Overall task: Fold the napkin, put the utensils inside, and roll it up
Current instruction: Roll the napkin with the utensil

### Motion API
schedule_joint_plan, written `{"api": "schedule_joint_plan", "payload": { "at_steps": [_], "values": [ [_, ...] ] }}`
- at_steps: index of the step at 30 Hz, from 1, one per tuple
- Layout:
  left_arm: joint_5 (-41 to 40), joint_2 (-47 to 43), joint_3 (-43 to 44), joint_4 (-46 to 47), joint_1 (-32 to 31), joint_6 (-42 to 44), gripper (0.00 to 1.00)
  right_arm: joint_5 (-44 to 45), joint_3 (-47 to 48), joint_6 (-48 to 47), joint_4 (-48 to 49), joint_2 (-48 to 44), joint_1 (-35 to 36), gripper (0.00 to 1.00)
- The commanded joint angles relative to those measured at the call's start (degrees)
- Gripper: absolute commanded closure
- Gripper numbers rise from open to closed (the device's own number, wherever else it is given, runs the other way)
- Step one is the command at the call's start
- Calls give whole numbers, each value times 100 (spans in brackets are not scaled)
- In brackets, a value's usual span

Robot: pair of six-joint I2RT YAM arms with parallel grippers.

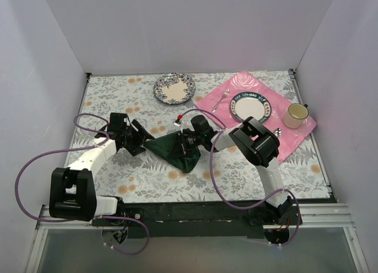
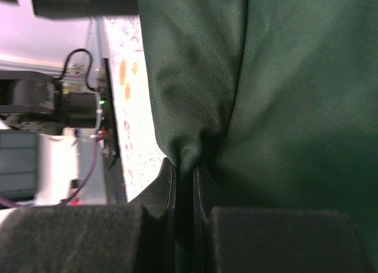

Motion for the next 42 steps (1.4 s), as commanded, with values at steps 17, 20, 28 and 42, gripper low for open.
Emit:
{"api": "schedule_joint_plan", "payload": {
  "at_steps": [17,20,28,42],
  "values": [
    [-1052,1674,1161,-1522,-1134,-908,66,-73,-61,300,124,130,44,99],
    [-1000,1877,1259,-1532,-1134,-749,86,164,71,-481,-843,-89,97,92],
    [-973,1834,995,-1497,-1143,-740,100,1638,441,-2432,-3671,-1100,448,57],
    [-991,1816,968,-1470,-1143,-714,100,2635,-1035,-2751,-4020,-2647,633,55]
  ]
}}
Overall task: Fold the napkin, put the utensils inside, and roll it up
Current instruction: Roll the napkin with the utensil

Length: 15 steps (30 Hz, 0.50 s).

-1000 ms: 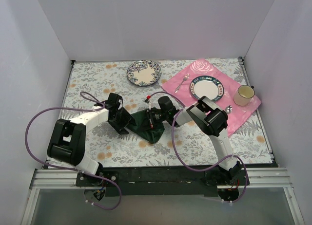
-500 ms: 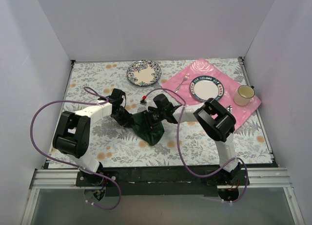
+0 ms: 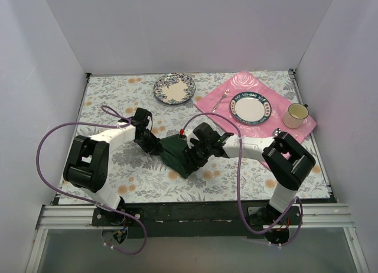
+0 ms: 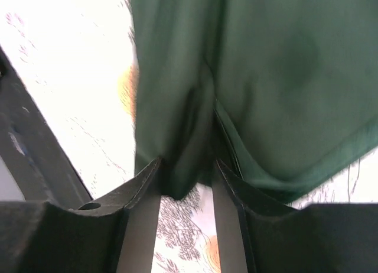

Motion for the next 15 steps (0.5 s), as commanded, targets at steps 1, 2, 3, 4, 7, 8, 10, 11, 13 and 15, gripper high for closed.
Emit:
{"api": "schedule_joint_plan", "payload": {
  "at_steps": [1,2,3,4,7,8,10,11,13,15],
  "values": [
    [-392,4,-138,-205,22,112,100,276,-530,-89,-62,-398,8,56],
    [-400,13,-129,-196,22,121,100,311,-662,-89,-62,-494,8,58],
    [-400,22,-120,-213,22,138,100,364,-707,-97,-132,-530,-1,59],
    [-409,39,-103,-222,22,147,100,504,-716,-115,-185,-583,8,61],
    [-348,74,-129,-205,22,147,100,933,-576,-282,-570,-776,157,62],
    [-330,75,-129,-205,22,139,100,1075,-471,-308,-694,-881,262,62],
    [-321,75,-120,-266,22,130,100,1619,-129,-404,-1053,-1013,420,59],
    [-313,75,-111,-284,22,130,100,1822,-32,-431,-1107,-1118,586,54],
    [-356,40,-111,-336,22,121,100,2209,250,-484,-1082,-1163,719,46],
    [-339,66,-111,-380,22,95,100,2219,329,-493,-697,-1137,825,38]
  ]
}}
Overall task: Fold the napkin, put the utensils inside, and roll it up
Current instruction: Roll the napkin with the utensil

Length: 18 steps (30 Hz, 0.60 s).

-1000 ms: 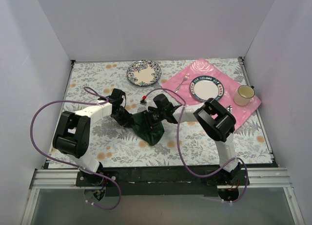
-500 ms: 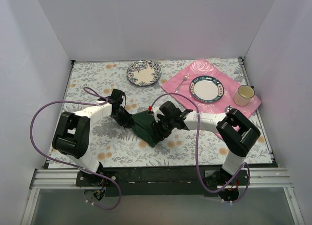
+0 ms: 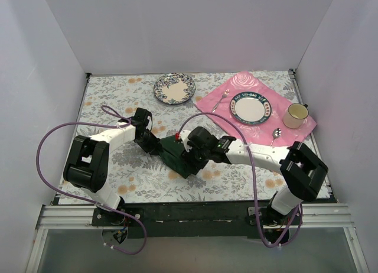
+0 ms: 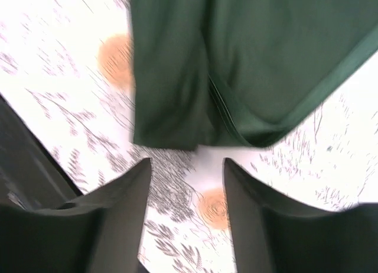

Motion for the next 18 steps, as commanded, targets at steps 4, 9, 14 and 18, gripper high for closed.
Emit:
{"api": "schedule_joint_plan", "payload": {
  "at_steps": [4,9,14,18],
  "values": [
    [-291,127,-111,-516,22,-85,100,577,937,-150,1072,261,334,28],
    [-282,84,-103,-701,23,-191,100,892,1326,-255,1792,1123,606,25],
    [-282,101,-6,-851,22,-208,100,1341,1292,-422,2232,1616,887,25],
    [-247,145,-14,-895,31,-243,100,1876,1177,-510,2532,1756,1072,26]
  ]
}}
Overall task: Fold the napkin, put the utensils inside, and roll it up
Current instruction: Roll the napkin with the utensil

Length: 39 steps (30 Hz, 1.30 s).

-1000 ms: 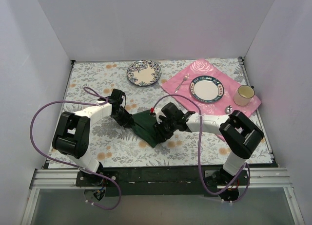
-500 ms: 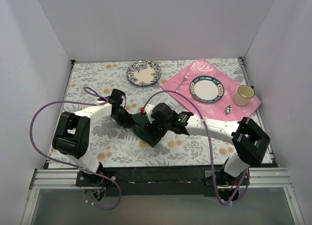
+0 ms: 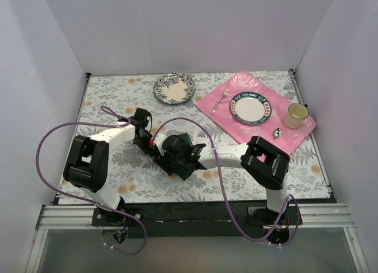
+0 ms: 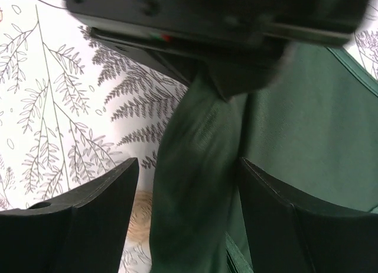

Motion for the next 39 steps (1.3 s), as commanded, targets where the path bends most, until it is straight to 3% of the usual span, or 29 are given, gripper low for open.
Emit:
{"api": "schedule_joint_plan", "payload": {
  "at_steps": [1,6,9,13,17,19,20,24,27,32,39],
  "values": [
    [-234,143,-74,-571,27,-64,100,787,-5,-197,701,80,198,27],
    [-111,143,-100,-615,27,-143,100,1797,4,-250,613,344,383,32],
    [-49,134,-100,-606,27,-196,100,1887,-58,-250,569,441,383,42],
    [-110,169,-100,-545,36,-144,100,1685,-207,-171,578,441,383,67],
    [-198,160,-100,-440,71,233,100,1255,-251,-136,534,424,339,82],
    [-294,117,-65,-378,106,392,87,755,-251,-22,508,432,225,86],
    [-356,3,-56,-343,132,497,71,561,-234,48,455,441,164,88],
    [-357,-549,-56,25,334,1059,37,-458,-383,312,569,406,-127,94],
    [-418,-1041,-100,141,492,1235,25,-1580,-322,479,534,485,-469,94],
    [-497,-1430,-231,97,633,1289,15,-3007,-15,856,315,836,-1041,97],
    [3,-1835,-618,282,695,1298,13,-4624,521,1805,253,1539,-1419,97]
  ]
}}
